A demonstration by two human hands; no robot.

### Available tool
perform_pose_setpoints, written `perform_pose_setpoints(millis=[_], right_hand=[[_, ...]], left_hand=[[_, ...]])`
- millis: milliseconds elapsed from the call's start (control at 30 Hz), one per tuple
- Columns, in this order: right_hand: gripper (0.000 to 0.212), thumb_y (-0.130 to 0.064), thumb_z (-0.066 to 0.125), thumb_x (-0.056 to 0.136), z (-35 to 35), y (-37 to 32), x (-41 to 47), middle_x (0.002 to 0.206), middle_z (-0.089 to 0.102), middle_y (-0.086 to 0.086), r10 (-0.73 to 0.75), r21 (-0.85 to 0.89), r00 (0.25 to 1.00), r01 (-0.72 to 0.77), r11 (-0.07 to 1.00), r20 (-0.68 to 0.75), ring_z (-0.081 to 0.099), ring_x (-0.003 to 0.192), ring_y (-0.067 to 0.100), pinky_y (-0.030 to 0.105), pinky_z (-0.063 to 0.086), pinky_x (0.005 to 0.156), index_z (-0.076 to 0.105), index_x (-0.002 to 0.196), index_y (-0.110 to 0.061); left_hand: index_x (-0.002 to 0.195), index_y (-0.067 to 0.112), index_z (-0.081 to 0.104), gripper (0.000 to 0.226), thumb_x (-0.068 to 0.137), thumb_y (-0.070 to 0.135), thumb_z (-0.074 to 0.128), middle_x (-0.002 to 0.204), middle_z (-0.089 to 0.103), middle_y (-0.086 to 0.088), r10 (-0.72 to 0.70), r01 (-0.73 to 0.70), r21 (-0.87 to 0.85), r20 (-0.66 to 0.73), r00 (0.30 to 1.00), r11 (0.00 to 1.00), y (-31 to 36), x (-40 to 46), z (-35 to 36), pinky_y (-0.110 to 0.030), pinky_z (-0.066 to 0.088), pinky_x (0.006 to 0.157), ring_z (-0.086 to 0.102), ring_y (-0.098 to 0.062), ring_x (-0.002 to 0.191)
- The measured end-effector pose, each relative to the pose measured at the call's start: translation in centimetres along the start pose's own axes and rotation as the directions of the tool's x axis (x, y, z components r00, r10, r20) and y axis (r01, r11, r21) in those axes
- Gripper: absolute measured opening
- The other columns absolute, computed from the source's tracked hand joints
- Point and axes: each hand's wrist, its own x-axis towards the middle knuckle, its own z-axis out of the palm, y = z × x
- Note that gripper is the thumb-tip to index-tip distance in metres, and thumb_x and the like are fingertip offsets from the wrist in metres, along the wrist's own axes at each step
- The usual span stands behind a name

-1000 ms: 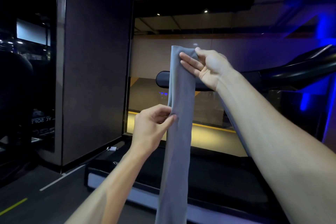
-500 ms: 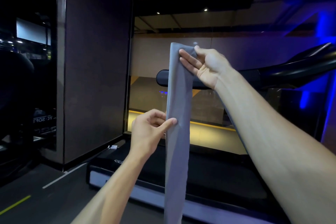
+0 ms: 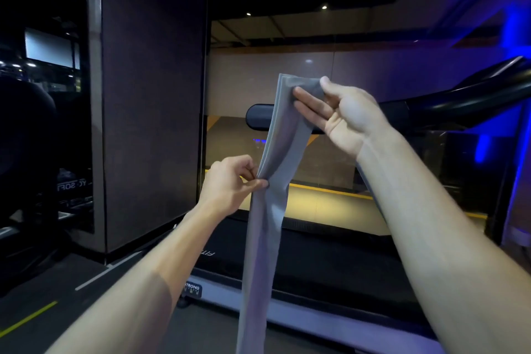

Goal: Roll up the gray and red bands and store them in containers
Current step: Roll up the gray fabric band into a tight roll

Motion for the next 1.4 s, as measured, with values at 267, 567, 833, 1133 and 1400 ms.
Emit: perform_pose_setpoints(millis=[267, 567, 833, 1133, 1400], right_hand=[[0.012, -0.009, 0.05, 0.107, -1.5, 0.4, -1.8, 0.1, 0.07, 0.019, -0.035, 0.025, 0.999, 0.036, 0.999, -0.03, 0.078, 0.085, 0.029, 0.037, 0.063, 0.066, 0.051, 0.117, -0.004], [0.008, -0.014, 0.052, 0.107, -1.1, 0.4, -6.1, 0.068, 0.07, 0.0, -0.056, -0.12, 0.998, 0.056, 0.991, 0.006, 0.077, 0.073, 0.021, 0.032, 0.062, 0.064, 0.053, 0.102, -0.007], [0.017, -0.028, 0.057, 0.099, -4.8, 6.6, -15.1, 0.088, 0.07, 0.012, 0.082, -0.296, 0.995, -0.062, 0.953, 0.054, 0.059, 0.039, 0.016, 0.028, 0.049, 0.044, 0.061, 0.098, -0.011], [0.022, -0.016, 0.071, 0.095, -9.7, 12.4, -17.7, 0.123, 0.06, -0.019, -0.02, -0.754, 0.995, 0.089, 0.651, 0.1, 0.065, 0.094, 0.008, 0.019, 0.047, 0.081, 0.069, 0.078, -0.03], [0.019, -0.024, 0.071, 0.095, -9.2, 12.3, -13.4, 0.127, 0.059, -0.018, -0.131, -0.745, 0.99, 0.13, 0.654, 0.058, 0.058, 0.119, 0.004, 0.028, 0.045, 0.084, 0.07, 0.08, -0.035]], left_hand=[[0.083, 0.009, 0.056, 0.026, 0.083, 0.005, 0.082, 0.074, 0.073, -0.013, -0.265, 0.335, -0.555, 0.206, 0.942, 0.762, 1.1, -1.4, 1.8, -0.033, 0.055, 0.052, 0.073, -0.031, 0.065], [0.08, 0.011, 0.056, 0.026, 0.084, 0.003, 0.08, 0.086, 0.07, -0.018, -0.312, 0.405, -0.675, 0.263, 0.913, 0.617, 1.1, -2.2, 4.0, -0.037, 0.063, 0.08, 0.074, -0.031, 0.083], [0.101, -0.002, 0.07, 0.017, 0.092, -0.004, 0.056, 0.098, 0.076, -0.019, -0.325, 0.441, -0.713, 0.305, 0.895, 0.545, 0.6, -1.8, 3.3, -0.026, 0.058, 0.063, 0.073, -0.022, 0.075], [0.092, 0.007, 0.067, 0.017, 0.086, -0.009, 0.07, 0.102, 0.077, -0.016, -0.248, 0.333, -0.773, 0.232, 0.94, 0.539, -0.4, -3.7, 3.1, -0.027, 0.056, 0.077, 0.074, -0.019, 0.101], [0.092, 0.008, 0.066, 0.019, 0.085, -0.008, 0.071, 0.104, 0.077, -0.015, -0.204, 0.322, -0.793, 0.251, 0.946, 0.517, -0.2, -4.4, 2.6, -0.029, 0.054, 0.08, 0.074, -0.018, 0.097]])
